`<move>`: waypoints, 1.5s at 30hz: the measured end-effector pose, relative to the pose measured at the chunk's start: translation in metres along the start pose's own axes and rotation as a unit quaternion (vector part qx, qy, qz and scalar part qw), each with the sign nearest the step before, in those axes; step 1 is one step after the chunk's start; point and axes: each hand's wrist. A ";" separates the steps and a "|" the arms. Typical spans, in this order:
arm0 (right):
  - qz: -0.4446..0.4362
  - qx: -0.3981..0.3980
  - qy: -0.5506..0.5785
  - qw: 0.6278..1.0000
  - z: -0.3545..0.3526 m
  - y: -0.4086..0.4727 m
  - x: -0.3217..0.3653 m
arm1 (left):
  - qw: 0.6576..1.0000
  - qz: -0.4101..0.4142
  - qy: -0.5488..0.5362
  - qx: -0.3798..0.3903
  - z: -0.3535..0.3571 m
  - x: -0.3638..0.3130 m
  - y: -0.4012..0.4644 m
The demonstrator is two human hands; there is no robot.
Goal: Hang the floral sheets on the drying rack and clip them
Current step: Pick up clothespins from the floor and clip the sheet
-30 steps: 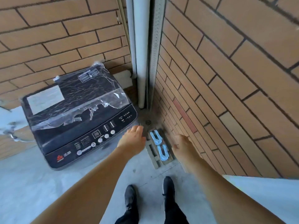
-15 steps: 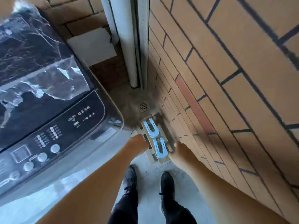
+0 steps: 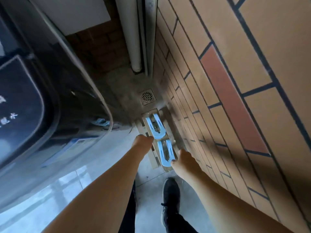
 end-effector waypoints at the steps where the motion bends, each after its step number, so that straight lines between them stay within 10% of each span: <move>1: -0.002 0.001 0.007 1.000 0.000 0.003 0.000 | 1.000 -0.003 -0.008 0.004 0.003 -0.001 0.003; 30: -0.038 -0.048 -0.008 0.998 0.043 0.097 -0.010 | 0.975 -0.008 -0.220 0.004 0.051 0.001 0.111; 45: -0.062 -0.062 0.028 0.996 -0.032 0.013 0.008 | 0.982 0.074 -0.163 -0.054 -0.007 0.005 -0.012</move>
Point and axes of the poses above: each hand's wrist, its own y-axis towards the middle knuckle, its own z-axis out of the palm, x = y × z, and after that the axes turned 9 degrees about -y, right-handed
